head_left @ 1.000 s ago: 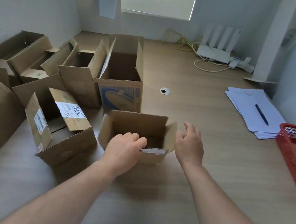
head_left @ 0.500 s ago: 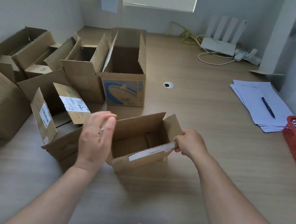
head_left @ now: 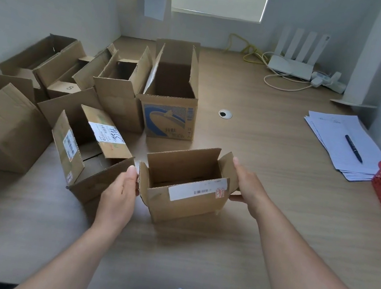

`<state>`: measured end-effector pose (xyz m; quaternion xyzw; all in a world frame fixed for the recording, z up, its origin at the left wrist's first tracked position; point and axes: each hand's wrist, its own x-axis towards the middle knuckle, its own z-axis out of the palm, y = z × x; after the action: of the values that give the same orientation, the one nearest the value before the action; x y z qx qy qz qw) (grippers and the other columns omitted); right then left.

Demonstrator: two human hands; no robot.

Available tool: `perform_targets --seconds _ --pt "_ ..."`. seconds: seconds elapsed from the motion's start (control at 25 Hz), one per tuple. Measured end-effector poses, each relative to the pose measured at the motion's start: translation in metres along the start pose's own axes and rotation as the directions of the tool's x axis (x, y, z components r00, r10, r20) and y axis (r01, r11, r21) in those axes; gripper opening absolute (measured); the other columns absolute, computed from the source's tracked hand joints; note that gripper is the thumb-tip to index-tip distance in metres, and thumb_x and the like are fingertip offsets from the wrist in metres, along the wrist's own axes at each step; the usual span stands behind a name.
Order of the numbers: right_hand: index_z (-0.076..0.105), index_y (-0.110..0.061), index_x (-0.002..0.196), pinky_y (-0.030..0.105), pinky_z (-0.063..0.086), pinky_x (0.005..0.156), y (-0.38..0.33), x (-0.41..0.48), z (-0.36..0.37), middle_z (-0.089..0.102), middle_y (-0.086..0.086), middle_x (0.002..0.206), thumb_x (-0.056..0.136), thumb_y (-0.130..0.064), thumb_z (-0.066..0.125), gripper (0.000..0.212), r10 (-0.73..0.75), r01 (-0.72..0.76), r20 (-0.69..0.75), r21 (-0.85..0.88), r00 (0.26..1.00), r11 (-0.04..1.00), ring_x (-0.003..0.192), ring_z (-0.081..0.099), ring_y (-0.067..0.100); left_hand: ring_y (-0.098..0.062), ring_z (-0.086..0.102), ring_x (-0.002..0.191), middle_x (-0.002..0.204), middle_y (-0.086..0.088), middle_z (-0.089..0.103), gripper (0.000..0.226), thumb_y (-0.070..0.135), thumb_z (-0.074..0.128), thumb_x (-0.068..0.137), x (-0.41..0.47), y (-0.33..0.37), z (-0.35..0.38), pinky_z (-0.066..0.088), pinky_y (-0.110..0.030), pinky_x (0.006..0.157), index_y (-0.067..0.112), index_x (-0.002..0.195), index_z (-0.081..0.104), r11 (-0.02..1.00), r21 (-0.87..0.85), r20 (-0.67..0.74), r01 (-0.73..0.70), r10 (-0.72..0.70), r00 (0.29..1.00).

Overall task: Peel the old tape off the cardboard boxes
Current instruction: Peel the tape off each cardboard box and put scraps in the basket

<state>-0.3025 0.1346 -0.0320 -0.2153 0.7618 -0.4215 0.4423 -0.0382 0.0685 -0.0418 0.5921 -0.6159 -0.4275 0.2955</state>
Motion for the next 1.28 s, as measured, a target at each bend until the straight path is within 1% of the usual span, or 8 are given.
perform_targets --seconds 0.12,0.24,0.36,0.52,0.68,0.84,1.12,1.28 --pt "0.064 -0.017 0.113 0.029 0.054 0.064 0.000 -0.004 0.002 0.071 0.007 0.099 0.094 -0.063 0.027 0.062 0.043 -0.046 0.045 0.063 0.998 0.997 0.091 0.066 0.018 -0.019 0.063 0.096 0.106 -0.006 0.067 0.052 0.058 0.027 0.098 0.011 0.004 0.007 0.056 -0.042 0.077 0.020 0.113 0.060 0.852 -0.253 0.208 0.458 -0.415 0.886" --pt "0.071 -0.019 0.101 0.032 0.054 0.068 0.003 -0.006 0.002 0.073 0.002 0.088 0.091 -0.070 0.022 0.071 0.033 -0.038 0.089 0.055 0.996 0.998 0.089 0.067 0.018 -0.030 0.063 0.102 0.108 -0.013 0.067 0.050 0.058 0.031 0.098 0.016 0.007 0.011 0.056 -0.048 0.079 0.019 0.114 0.059 0.753 -0.342 0.324 0.562 -0.467 0.823" --pt "0.070 -0.008 0.090 0.036 0.052 0.077 0.004 -0.002 -0.009 0.069 0.007 0.083 0.086 -0.076 0.019 0.085 0.057 -0.076 0.116 0.167 0.992 0.983 0.083 0.063 0.024 -0.029 0.066 0.096 0.101 -0.011 0.069 0.060 0.065 0.030 0.095 0.021 0.008 0.010 0.057 -0.045 0.075 0.017 0.107 0.064 0.766 -0.373 0.337 0.523 -0.414 0.846" --pt "0.064 -0.010 0.073 0.028 0.044 0.060 0.002 -0.001 -0.018 0.063 0.004 0.063 0.090 -0.066 0.036 0.065 0.065 -0.068 0.021 0.239 0.998 0.969 0.060 0.056 0.019 -0.021 0.059 0.083 0.086 -0.008 0.063 0.067 0.070 0.030 0.091 0.028 0.013 0.011 0.047 -0.033 0.066 0.013 0.090 0.064 0.756 -0.454 0.353 0.471 -0.333 0.875" --pt "0.066 -0.012 0.093 0.022 0.049 0.053 0.003 -0.005 -0.002 0.071 0.005 0.081 0.086 -0.027 0.067 0.017 -0.052 0.044 0.040 0.184 0.998 0.982 0.060 0.067 0.013 -0.012 0.061 0.098 0.102 0.003 0.068 0.037 0.051 0.048 0.095 0.024 0.018 0.021 0.044 -0.031 0.069 0.019 0.104 0.065 0.834 -0.375 0.370 0.405 -0.265 0.890" --pt "0.061 -0.013 0.104 0.037 0.054 0.074 0.005 -0.007 0.002 0.068 0.004 0.098 0.084 -0.009 0.064 0.021 -0.043 0.033 0.053 0.171 0.998 0.985 0.083 0.064 0.018 -0.013 0.058 0.109 0.122 0.000 0.062 0.022 0.028 0.052 0.097 0.021 0.013 0.021 0.049 -0.035 0.082 0.026 0.117 0.058 0.891 -0.306 0.373 0.337 -0.214 0.903" --pt "0.058 -0.019 0.108 0.038 0.054 0.066 -0.003 -0.010 0.009 0.062 0.001 0.099 0.093 -0.052 0.046 0.038 -0.044 0.023 0.082 0.251 0.996 0.968 0.087 0.060 0.021 0.001 0.064 0.096 0.112 0.018 0.065 0.042 0.026 0.051 0.098 0.015 0.036 0.010 0.051 -0.022 0.078 0.043 0.136 0.045 0.936 -0.320 0.305 0.144 -0.042 0.951" --pt "0.056 -0.015 0.098 0.043 0.053 0.063 -0.003 -0.010 0.021 0.054 0.007 0.091 0.099 -0.036 0.038 0.028 -0.004 -0.044 0.109 0.435 0.994 0.899 0.080 0.056 0.026 -0.015 0.047 0.123 0.138 0.000 0.046 0.047 0.033 0.050 0.098 0.024 0.060 0.002 0.043 -0.041 0.102 0.042 0.143 0.038 0.983 -0.123 0.214 -0.137 0.161 0.964"
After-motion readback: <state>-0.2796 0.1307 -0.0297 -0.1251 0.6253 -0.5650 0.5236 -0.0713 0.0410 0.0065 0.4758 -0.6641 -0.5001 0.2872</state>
